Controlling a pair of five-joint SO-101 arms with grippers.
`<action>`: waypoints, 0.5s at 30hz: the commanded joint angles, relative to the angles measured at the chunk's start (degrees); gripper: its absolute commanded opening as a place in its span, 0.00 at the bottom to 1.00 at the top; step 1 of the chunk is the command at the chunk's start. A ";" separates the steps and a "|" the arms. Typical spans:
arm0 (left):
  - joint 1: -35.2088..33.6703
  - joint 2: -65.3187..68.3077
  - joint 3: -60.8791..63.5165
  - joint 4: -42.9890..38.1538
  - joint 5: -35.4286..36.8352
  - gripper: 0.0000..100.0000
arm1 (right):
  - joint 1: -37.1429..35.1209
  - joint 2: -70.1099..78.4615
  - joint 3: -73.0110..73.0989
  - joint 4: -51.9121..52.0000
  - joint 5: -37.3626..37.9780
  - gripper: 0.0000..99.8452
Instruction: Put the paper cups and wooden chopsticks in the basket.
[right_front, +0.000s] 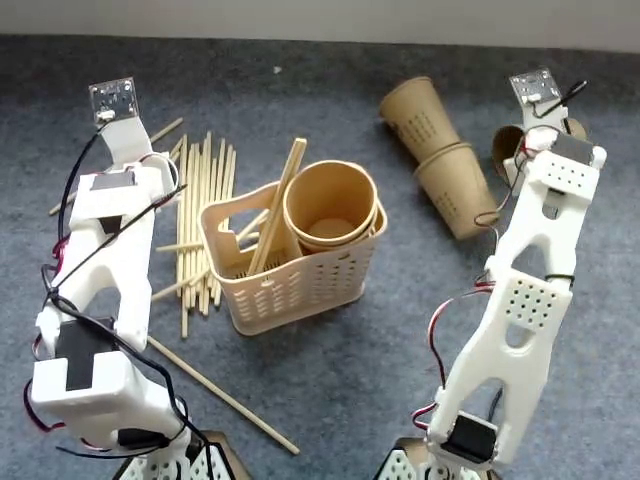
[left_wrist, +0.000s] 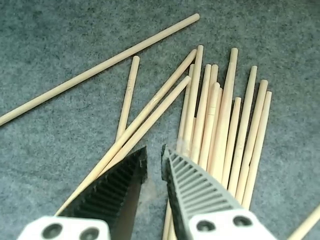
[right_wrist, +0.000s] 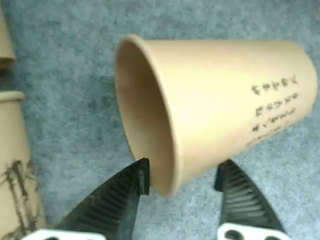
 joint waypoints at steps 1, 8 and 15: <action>1.01 -0.31 -0.75 -0.70 0.18 0.09 | 1.54 -2.15 -2.42 0.48 0.53 0.00; 1.10 -0.22 -0.84 -0.70 0.18 0.09 | 0.57 -7.08 -15.34 21.05 -1.85 0.00; 1.01 -0.22 -0.66 -0.70 0.09 0.09 | 0.84 -13.58 -19.56 29.41 -6.77 0.00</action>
